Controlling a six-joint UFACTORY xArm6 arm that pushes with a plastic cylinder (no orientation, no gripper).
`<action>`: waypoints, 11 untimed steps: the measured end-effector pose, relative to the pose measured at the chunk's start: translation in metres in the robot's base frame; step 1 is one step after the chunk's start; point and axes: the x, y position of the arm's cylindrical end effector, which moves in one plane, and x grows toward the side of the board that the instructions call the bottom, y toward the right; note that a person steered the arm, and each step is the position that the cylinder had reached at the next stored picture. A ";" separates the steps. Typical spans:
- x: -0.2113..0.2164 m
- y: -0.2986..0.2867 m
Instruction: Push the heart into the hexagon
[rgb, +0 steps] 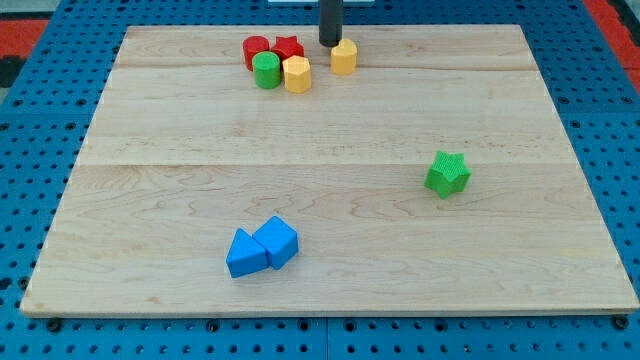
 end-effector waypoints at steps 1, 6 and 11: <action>0.033 0.035; 0.043 0.058; 0.249 0.102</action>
